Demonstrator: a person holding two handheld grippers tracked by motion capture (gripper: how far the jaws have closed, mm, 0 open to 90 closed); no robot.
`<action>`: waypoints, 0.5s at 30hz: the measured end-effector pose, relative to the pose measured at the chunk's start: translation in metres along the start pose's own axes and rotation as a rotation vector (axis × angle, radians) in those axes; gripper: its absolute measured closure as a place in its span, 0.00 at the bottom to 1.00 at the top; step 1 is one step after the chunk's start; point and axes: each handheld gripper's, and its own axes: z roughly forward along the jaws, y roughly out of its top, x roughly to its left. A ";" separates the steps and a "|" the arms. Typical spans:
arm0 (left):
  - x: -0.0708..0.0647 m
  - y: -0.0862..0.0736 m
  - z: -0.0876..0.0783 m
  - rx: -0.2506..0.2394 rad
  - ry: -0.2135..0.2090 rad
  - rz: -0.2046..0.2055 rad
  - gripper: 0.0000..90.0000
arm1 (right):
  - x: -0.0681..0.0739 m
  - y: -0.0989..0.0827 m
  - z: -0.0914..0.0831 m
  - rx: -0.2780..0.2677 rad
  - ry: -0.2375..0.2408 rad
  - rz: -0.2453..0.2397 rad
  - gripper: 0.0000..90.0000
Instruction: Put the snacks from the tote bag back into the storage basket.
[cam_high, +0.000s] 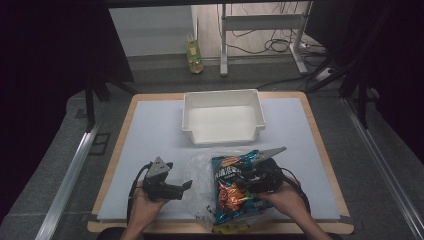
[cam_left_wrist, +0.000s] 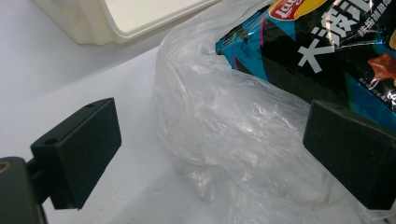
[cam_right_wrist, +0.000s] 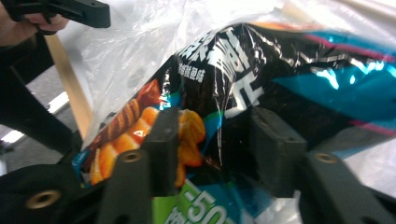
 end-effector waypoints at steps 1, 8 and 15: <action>0.000 0.000 0.000 0.001 0.001 0.000 0.05 | -0.001 -0.001 0.001 0.005 0.013 0.007 0.69; -0.002 0.000 0.002 0.013 0.004 0.015 0.05 | -0.003 -0.004 0.002 0.012 0.054 0.012 0.93; -0.002 0.000 0.003 0.019 0.006 0.018 0.05 | 0.005 -0.004 -0.003 0.008 0.019 -0.023 1.00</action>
